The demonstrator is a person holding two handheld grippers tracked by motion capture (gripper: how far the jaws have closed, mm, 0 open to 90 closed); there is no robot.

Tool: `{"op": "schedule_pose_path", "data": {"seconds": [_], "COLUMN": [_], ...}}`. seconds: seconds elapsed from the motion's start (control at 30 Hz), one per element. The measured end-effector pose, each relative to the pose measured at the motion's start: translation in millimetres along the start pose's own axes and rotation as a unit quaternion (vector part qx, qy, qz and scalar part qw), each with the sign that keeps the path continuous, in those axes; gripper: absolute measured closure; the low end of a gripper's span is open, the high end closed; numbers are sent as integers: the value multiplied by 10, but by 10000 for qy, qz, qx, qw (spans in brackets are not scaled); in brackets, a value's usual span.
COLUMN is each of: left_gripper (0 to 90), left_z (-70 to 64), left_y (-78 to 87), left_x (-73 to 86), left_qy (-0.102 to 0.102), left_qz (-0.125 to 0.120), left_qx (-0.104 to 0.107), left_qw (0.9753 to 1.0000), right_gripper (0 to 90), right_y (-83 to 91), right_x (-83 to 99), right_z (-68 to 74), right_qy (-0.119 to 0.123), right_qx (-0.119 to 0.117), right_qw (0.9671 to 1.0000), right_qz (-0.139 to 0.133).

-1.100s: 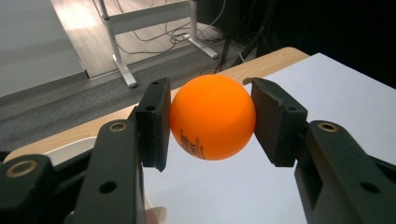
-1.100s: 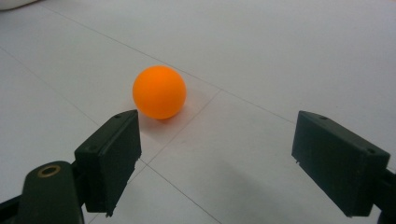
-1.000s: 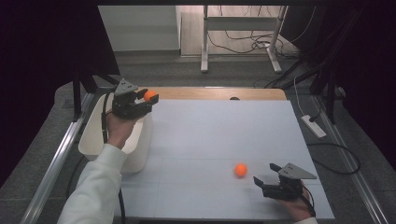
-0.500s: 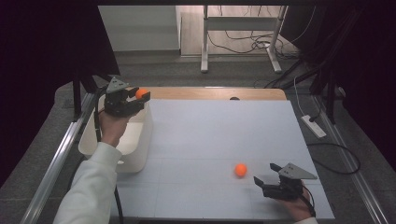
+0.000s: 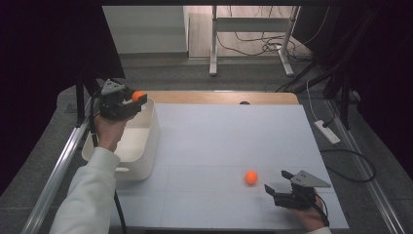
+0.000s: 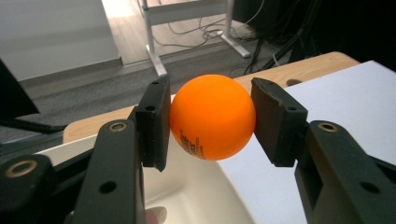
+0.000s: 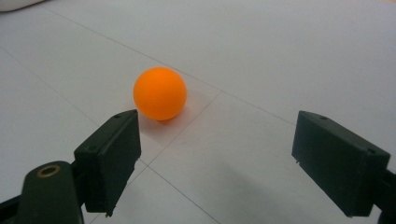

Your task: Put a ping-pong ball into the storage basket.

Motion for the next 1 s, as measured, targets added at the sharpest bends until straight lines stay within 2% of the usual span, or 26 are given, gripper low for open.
{"op": "schedule_pose_path", "data": {"seconds": [0.17,0.3,0.43,0.63,1.0], "left_gripper": [505,505,505,504,504], "left_z": [72,151,229,285,324], "left_y": [-10,6,18,4,-144], "left_x": [18,26,31,42,120], "left_qy": [62,133,166,218,280], "left_qz": [33,-19,48,155,403], "left_qx": [-87,-246,-328,-342,-373], "left_qw": [9999,9996,9993,9991,9981], "right_gripper": [156,156,156,156,155], "right_y": [-4,-13,-15,-20,-25], "right_x": [-1,2,7,6,9], "right_z": [0,3,2,7,7], "right_qy": [-1,8,-4,-20,-44], "right_qx": [3,10,12,-11,-13], "right_qw": [10000,10000,10000,10000,10000], "right_qz": [7,39,55,60,82]}}
Point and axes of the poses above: each handheld gripper's, and its own axes: y roughly backward along the jaws, x roughly out of its underside, z roughly to its left, the point moved 2 cm from there along -y, roughly forward along the jaws, and after that the axes turned 2 degrees about -z, right-handed, at the moved point
